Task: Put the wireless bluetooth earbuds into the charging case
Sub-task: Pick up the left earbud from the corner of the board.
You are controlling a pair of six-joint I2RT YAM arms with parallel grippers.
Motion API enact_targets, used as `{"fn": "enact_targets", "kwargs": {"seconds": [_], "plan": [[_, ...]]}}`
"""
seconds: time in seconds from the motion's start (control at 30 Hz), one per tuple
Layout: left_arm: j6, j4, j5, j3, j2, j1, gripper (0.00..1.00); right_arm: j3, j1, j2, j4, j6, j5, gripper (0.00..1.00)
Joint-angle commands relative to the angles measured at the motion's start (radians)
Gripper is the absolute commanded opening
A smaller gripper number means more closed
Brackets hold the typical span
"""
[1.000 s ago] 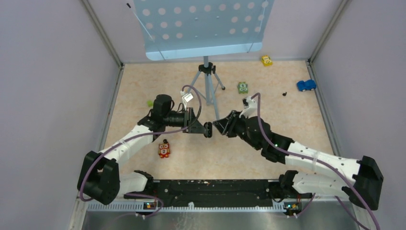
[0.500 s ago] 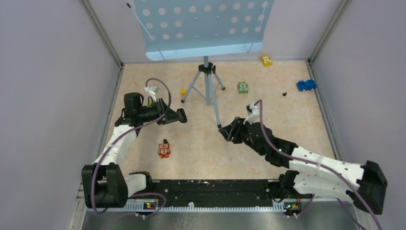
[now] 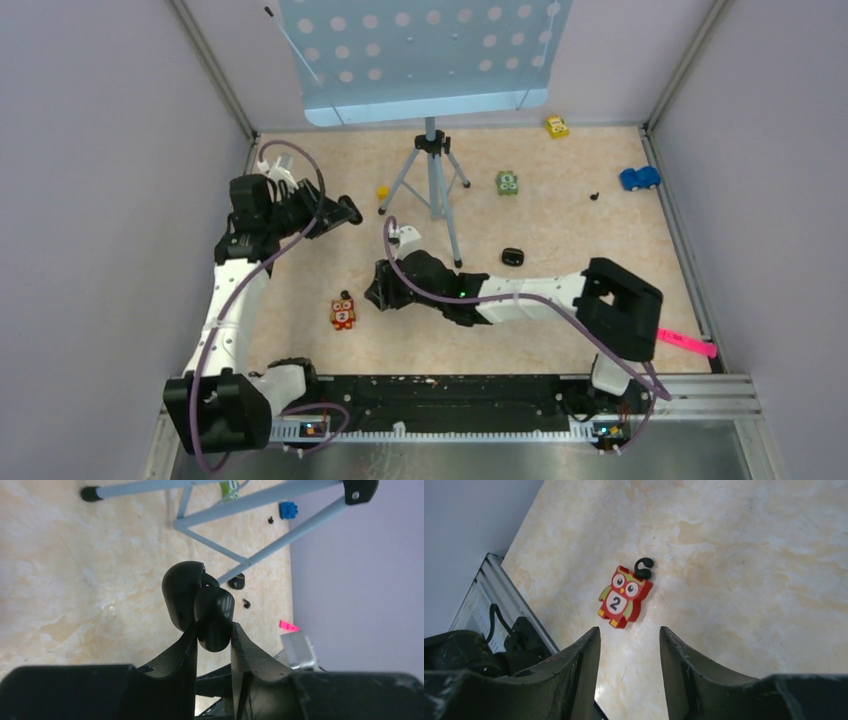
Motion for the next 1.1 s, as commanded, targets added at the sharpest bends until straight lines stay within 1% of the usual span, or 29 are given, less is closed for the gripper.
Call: {"fn": "enact_targets", "kwargs": {"seconds": [0.0, 0.07, 0.2, 0.33, 0.53, 0.77, 0.87, 1.07], "plan": [[0.021, -0.085, -0.158, 0.119, 0.016, 0.021, 0.0, 0.114, 0.005, 0.141, 0.147, -0.061, -0.03, 0.46], [0.012, -0.092, -0.191, 0.14, 0.022, 0.031, 0.0, 0.159, 0.005, 0.198, 0.165, -0.068, -0.046, 0.46], [-0.027, -0.073, -0.192, 0.147, 0.032, 0.052, 0.0, 0.251, 0.004, 0.296, 0.158, -0.077, -0.051, 0.47], [-0.043, -0.091, -0.209, 0.154, 0.033, 0.063, 0.0, 0.312, 0.005, 0.364, 0.146, -0.091, -0.042, 0.47], [-0.046, -0.107, -0.218, 0.158, 0.041, 0.064, 0.0, 0.406, 0.005, 0.445, 0.072, -0.082, -0.005, 0.48], [-0.028, -0.102, -0.198, 0.143, 0.059, 0.065, 0.0, 0.465, 0.006, 0.516, 0.037, -0.08, 0.016, 0.48], [-0.028, -0.102, -0.193, 0.143, 0.06, 0.066, 0.0, 0.465, 0.007, 0.526, 0.025, -0.082, 0.022, 0.48], [-0.025, -0.094, -0.18, 0.141, 0.064, 0.066, 0.0, 0.496, 0.008, 0.559, -0.007, -0.094, -0.003, 0.46]]}}
